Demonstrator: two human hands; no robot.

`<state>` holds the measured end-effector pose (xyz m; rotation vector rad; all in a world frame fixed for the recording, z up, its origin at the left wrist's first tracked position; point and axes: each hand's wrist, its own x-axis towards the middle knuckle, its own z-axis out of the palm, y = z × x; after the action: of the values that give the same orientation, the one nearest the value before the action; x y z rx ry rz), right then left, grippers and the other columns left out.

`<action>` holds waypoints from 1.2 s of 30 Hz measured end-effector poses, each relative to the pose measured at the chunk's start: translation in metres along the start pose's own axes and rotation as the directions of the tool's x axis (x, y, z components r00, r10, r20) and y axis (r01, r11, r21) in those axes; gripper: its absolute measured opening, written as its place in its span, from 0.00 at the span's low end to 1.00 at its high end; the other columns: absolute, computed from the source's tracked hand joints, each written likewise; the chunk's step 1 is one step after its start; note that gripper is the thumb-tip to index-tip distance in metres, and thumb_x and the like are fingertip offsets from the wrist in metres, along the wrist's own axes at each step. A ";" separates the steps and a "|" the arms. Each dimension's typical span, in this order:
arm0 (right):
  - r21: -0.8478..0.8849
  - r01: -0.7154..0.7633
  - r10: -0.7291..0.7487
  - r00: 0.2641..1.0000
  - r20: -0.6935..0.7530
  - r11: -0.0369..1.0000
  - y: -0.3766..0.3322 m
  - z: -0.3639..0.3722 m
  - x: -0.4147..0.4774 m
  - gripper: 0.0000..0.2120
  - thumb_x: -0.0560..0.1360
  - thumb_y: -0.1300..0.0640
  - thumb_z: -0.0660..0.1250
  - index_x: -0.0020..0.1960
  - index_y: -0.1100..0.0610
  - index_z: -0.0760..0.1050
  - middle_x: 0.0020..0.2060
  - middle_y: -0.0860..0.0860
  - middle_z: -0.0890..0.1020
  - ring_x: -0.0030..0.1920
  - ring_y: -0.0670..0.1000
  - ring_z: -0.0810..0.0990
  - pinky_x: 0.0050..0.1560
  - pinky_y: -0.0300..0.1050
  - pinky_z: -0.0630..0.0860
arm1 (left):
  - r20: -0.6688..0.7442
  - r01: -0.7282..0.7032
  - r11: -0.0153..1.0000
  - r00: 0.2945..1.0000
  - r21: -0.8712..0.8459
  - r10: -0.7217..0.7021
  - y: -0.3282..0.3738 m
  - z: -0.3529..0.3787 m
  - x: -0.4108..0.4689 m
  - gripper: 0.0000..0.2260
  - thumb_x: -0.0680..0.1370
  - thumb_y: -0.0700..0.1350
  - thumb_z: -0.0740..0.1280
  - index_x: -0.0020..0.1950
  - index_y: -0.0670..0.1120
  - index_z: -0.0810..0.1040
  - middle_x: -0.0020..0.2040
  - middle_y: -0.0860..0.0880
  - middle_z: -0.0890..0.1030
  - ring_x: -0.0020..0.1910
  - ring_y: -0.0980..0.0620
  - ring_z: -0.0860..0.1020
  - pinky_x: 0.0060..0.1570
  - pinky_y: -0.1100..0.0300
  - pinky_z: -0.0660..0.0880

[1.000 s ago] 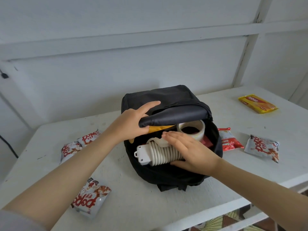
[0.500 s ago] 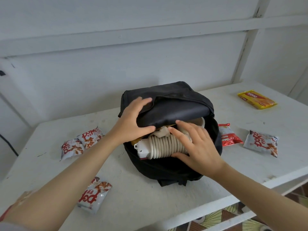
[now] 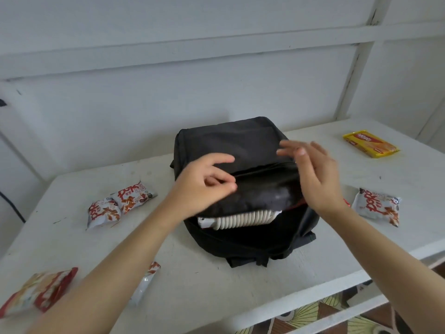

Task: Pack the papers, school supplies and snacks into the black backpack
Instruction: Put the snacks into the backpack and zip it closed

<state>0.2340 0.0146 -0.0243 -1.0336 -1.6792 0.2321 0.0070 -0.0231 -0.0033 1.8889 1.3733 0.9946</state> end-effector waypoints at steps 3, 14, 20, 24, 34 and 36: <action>-0.152 0.113 -0.087 0.982 0.168 0.982 0.011 0.001 -0.016 0.17 0.76 0.48 0.59 0.59 0.54 0.78 0.52 0.48 0.82 0.55 0.46 0.78 0.62 0.46 0.71 | 0.090 -0.206 0.879 0.979 0.431 0.185 -0.021 0.025 -0.012 0.24 0.74 0.53 0.67 0.70 0.58 0.67 0.70 0.56 0.67 0.69 0.58 0.63 0.67 0.65 0.57; -0.311 0.135 -0.004 0.922 0.387 0.941 0.039 0.013 -0.073 0.23 0.80 0.47 0.51 0.74 0.45 0.58 0.73 0.42 0.60 0.75 0.42 0.52 0.75 0.43 0.45 | 0.017 -0.257 0.637 0.934 0.726 0.358 -0.055 0.071 -0.034 0.23 0.79 0.52 0.54 0.75 0.51 0.61 0.76 0.46 0.59 0.74 0.47 0.58 0.70 0.53 0.56; -0.130 0.017 0.025 0.950 0.313 0.991 0.040 0.005 -0.072 0.21 0.79 0.49 0.54 0.72 0.47 0.64 0.71 0.43 0.67 0.73 0.42 0.59 0.74 0.48 0.54 | -0.204 -0.190 0.769 0.900 0.611 0.385 -0.033 0.079 -0.029 0.20 0.73 0.48 0.60 0.64 0.49 0.75 0.67 0.49 0.72 0.66 0.49 0.68 0.66 0.53 0.60; -0.095 -0.126 0.135 0.986 0.096 0.988 0.050 -0.020 -0.068 0.19 0.79 0.51 0.57 0.68 0.51 0.70 0.63 0.43 0.75 0.65 0.43 0.71 0.64 0.44 0.68 | -0.327 -0.167 0.842 0.869 0.513 0.372 -0.009 0.093 -0.012 0.16 0.76 0.49 0.59 0.62 0.45 0.74 0.58 0.50 0.78 0.62 0.50 0.72 0.64 0.56 0.65; -0.783 -0.233 0.637 0.728 0.252 0.576 0.123 -0.128 -0.054 0.37 0.74 0.38 0.61 0.76 0.46 0.49 0.76 0.55 0.53 0.76 0.58 0.47 0.71 0.65 0.41 | 0.206 -0.463 0.637 0.876 0.617 0.436 0.047 0.192 0.062 0.20 0.74 0.51 0.66 0.63 0.44 0.73 0.56 0.45 0.80 0.64 0.44 0.71 0.68 0.53 0.56; -0.791 -0.188 0.657 0.683 0.321 0.582 0.132 -0.143 -0.052 0.38 0.74 0.38 0.62 0.76 0.47 0.47 0.75 0.52 0.58 0.75 0.56 0.52 0.69 0.67 0.37 | 0.328 -0.428 0.604 0.904 0.673 0.276 0.050 0.212 0.080 0.26 0.76 0.56 0.63 0.69 0.44 0.66 0.65 0.42 0.73 0.71 0.42 0.62 0.72 0.50 0.48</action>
<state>0.4254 0.0082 -0.0866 -2.1992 -2.0935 0.2575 0.2256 0.0310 -0.0602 2.8729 1.4232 0.3809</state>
